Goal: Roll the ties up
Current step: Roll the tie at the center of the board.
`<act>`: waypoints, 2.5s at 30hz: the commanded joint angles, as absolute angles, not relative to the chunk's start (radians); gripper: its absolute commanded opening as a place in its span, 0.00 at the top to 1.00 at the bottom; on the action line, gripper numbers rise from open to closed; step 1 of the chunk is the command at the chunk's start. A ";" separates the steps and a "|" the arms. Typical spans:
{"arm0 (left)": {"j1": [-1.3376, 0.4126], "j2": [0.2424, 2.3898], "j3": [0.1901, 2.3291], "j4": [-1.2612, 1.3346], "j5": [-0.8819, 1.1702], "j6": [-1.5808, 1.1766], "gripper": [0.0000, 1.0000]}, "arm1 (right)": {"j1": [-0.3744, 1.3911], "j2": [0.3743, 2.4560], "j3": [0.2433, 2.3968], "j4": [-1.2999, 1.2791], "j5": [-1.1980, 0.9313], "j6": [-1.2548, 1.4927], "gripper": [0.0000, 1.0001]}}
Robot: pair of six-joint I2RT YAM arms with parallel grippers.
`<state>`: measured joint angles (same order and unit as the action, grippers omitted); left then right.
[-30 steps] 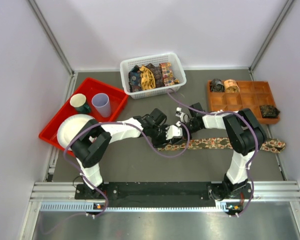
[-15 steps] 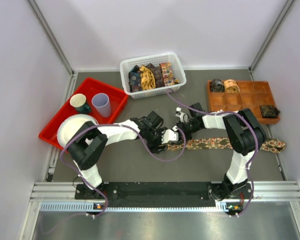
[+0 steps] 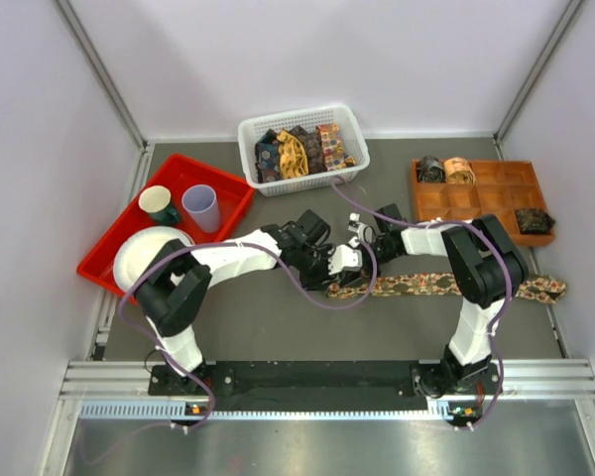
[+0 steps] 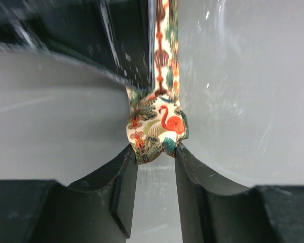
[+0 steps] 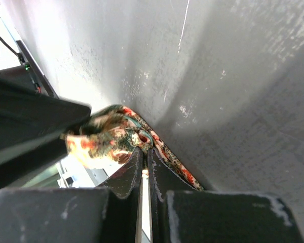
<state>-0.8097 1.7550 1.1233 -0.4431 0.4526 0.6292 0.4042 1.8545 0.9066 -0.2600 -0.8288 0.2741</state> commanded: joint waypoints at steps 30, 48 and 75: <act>-0.857 1.944 1.209 -0.476 0.434 0.600 0.67 | 0.351 1.749 0.956 -0.434 -0.830 0.212 0.71; -0.856 1.936 1.213 -0.486 0.434 0.592 0.61 | 0.322 1.721 0.913 -0.471 -0.807 0.135 0.94; -0.847 1.882 1.161 -0.397 0.413 0.601 0.33 | 0.322 1.743 0.914 -0.385 -0.732 0.146 1.00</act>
